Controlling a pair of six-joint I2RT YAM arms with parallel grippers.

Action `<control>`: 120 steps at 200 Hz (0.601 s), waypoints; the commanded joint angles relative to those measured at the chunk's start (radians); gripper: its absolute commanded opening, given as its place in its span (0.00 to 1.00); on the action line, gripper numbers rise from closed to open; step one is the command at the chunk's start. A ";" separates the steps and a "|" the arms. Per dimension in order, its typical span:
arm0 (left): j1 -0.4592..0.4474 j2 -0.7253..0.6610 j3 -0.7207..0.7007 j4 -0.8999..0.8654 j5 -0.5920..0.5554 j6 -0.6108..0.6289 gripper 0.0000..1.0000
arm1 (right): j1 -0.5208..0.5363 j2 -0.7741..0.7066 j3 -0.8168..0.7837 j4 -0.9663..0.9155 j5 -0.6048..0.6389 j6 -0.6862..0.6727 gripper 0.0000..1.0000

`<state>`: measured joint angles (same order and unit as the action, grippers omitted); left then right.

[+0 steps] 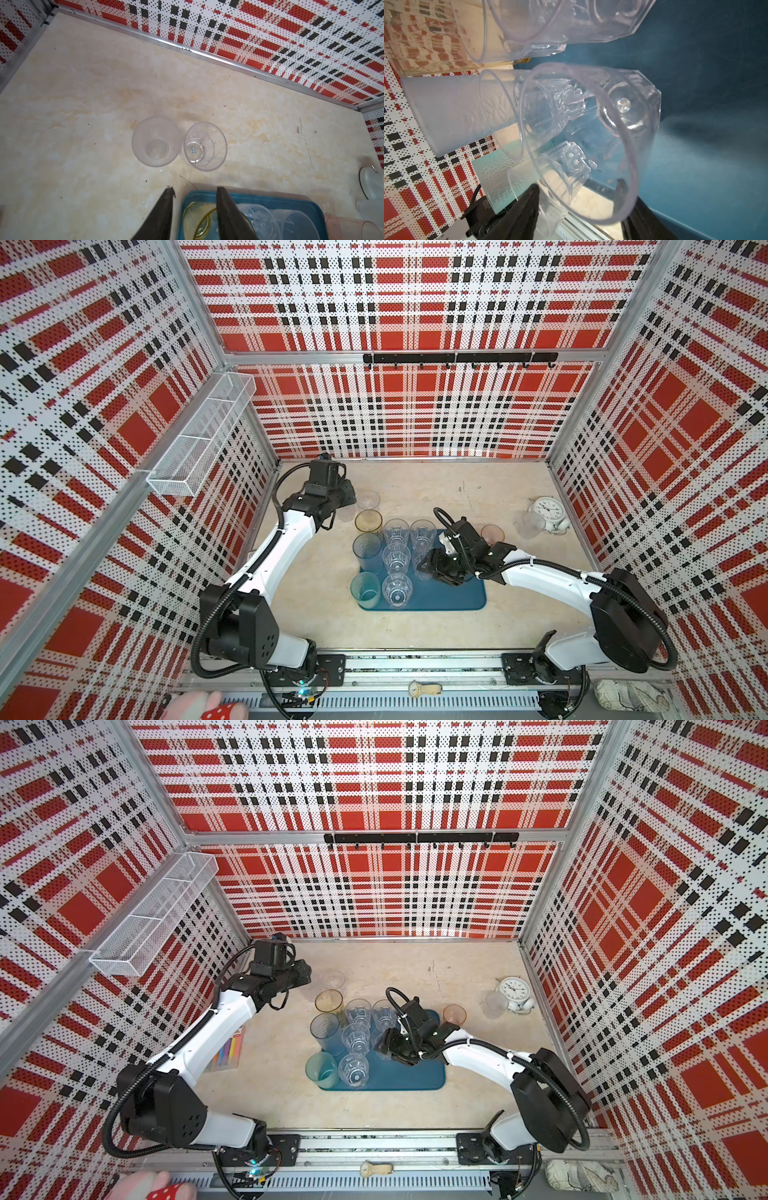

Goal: Place the glasses into the tray
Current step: Move the glass to the tray.

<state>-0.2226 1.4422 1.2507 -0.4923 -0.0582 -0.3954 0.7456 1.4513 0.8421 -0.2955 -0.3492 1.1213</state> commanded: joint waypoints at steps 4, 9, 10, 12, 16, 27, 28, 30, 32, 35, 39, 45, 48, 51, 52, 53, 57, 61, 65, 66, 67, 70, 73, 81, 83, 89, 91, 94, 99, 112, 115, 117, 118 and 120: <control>0.008 -0.032 -0.022 0.030 -0.003 0.002 0.39 | -0.009 0.013 0.032 0.037 0.055 0.000 0.63; 0.009 -0.031 -0.026 0.032 -0.001 0.001 0.39 | -0.013 0.016 0.033 0.040 0.055 -0.002 0.63; 0.010 -0.031 -0.026 0.032 -0.001 0.002 0.39 | -0.014 0.015 0.034 0.041 0.055 -0.003 0.63; 0.011 -0.031 -0.026 0.032 -0.002 0.001 0.39 | -0.016 0.017 0.034 0.042 0.054 -0.003 0.63; 0.012 -0.030 -0.026 0.033 0.000 0.002 0.39 | -0.018 0.019 0.035 0.043 0.051 -0.007 0.63; 0.015 -0.029 -0.026 0.035 -0.003 0.001 0.39 | -0.020 0.024 0.042 0.032 0.058 -0.021 0.63; 0.017 -0.029 -0.026 0.036 -0.002 0.001 0.39 | -0.020 0.024 0.043 0.031 0.059 -0.022 0.63; 0.018 -0.029 -0.026 0.036 -0.003 0.001 0.39 | -0.020 0.026 0.044 0.029 0.061 -0.025 0.63; 0.020 -0.030 -0.026 0.036 -0.003 0.001 0.39 | -0.020 0.026 0.043 0.027 0.063 -0.029 0.63; 0.021 -0.029 -0.025 0.038 -0.003 0.001 0.39 | -0.019 0.028 0.043 0.025 0.064 -0.032 0.63; 0.022 -0.031 -0.026 0.039 -0.005 0.001 0.40 | -0.020 0.030 0.045 0.022 0.065 -0.037 0.63; 0.026 -0.031 -0.025 0.039 -0.009 0.002 0.40 | -0.022 0.034 0.050 0.012 0.058 -0.044 0.63; 0.031 -0.031 -0.025 0.041 -0.012 0.001 0.40 | -0.022 0.035 0.053 0.006 0.052 -0.047 0.63; 0.032 -0.031 -0.025 0.040 -0.015 0.001 0.40 | -0.022 0.035 0.056 0.000 0.045 -0.050 0.63; 0.034 -0.032 -0.024 0.041 -0.015 0.001 0.40 | -0.022 0.035 0.055 -0.001 0.042 -0.052 0.63; 0.035 -0.031 -0.023 0.040 -0.016 0.001 0.40 | -0.022 0.034 0.055 -0.002 0.039 -0.053 0.63; 0.040 -0.032 -0.022 0.040 -0.020 0.001 0.40 | -0.022 0.030 0.059 -0.006 0.024 -0.058 0.62; 0.048 -0.032 -0.021 0.040 -0.024 0.001 0.40 | -0.022 0.026 0.060 -0.009 0.008 -0.062 0.63; 0.057 -0.034 -0.018 0.040 -0.027 0.001 0.41 | -0.022 0.018 0.062 -0.017 -0.004 -0.066 0.63; 0.059 -0.033 -0.018 0.040 -0.027 0.001 0.41 | -0.022 0.018 0.063 -0.019 -0.007 -0.067 0.63; 0.061 -0.034 -0.017 0.041 -0.028 0.001 0.41 | -0.022 0.016 0.064 -0.021 -0.010 -0.069 0.63; 0.070 -0.035 -0.016 0.040 -0.029 0.001 0.41 | -0.022 0.009 0.068 -0.031 -0.016 -0.073 0.63; 0.079 -0.035 -0.015 0.040 -0.029 0.001 0.41 | -0.023 -0.001 0.072 -0.043 -0.019 -0.079 0.63; 0.106 -0.035 -0.010 0.041 -0.027 -0.002 0.42 | -0.023 -0.021 0.093 -0.101 -0.015 -0.105 0.63; 0.113 -0.035 -0.010 0.043 -0.025 -0.004 0.42 | -0.023 -0.027 0.100 -0.116 -0.012 -0.111 0.63; 0.140 -0.033 -0.010 0.056 -0.012 -0.012 0.43 | -0.027 -0.040 0.122 -0.158 -0.003 -0.134 0.63; 0.150 -0.033 -0.010 0.061 -0.006 -0.015 0.43 | -0.028 -0.043 0.129 -0.170 0.000 -0.139 0.64; 0.163 -0.030 -0.010 0.070 0.004 -0.023 0.44 | -0.032 -0.048 0.141 -0.190 0.001 -0.153 0.64; 0.185 -0.027 -0.007 0.082 0.024 -0.032 0.44 | -0.039 -0.055 0.161 -0.221 0.007 -0.173 0.64; 0.229 0.001 -0.003 0.109 0.065 -0.056 0.45 | -0.063 -0.068 0.208 -0.287 0.043 -0.219 0.64; 0.237 0.012 0.000 0.113 0.073 -0.060 0.45 | -0.070 -0.070 0.217 -0.293 0.052 -0.229 0.64; 0.244 0.019 0.002 0.115 0.078 -0.062 0.45 | -0.075 -0.072 0.221 -0.301 0.059 -0.234 0.64; 0.245 0.023 0.003 0.116 0.081 -0.063 0.45 | -0.078 -0.072 0.222 -0.304 0.063 -0.235 0.64; 0.248 0.031 0.006 0.116 0.086 -0.064 0.45 | -0.083 -0.073 0.226 -0.310 0.069 -0.242 0.64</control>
<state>-0.0364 1.4345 1.2312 -0.4423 -0.0387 -0.4213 0.7094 1.4364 0.9913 -0.4702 -0.3389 0.9791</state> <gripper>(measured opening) 0.445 0.637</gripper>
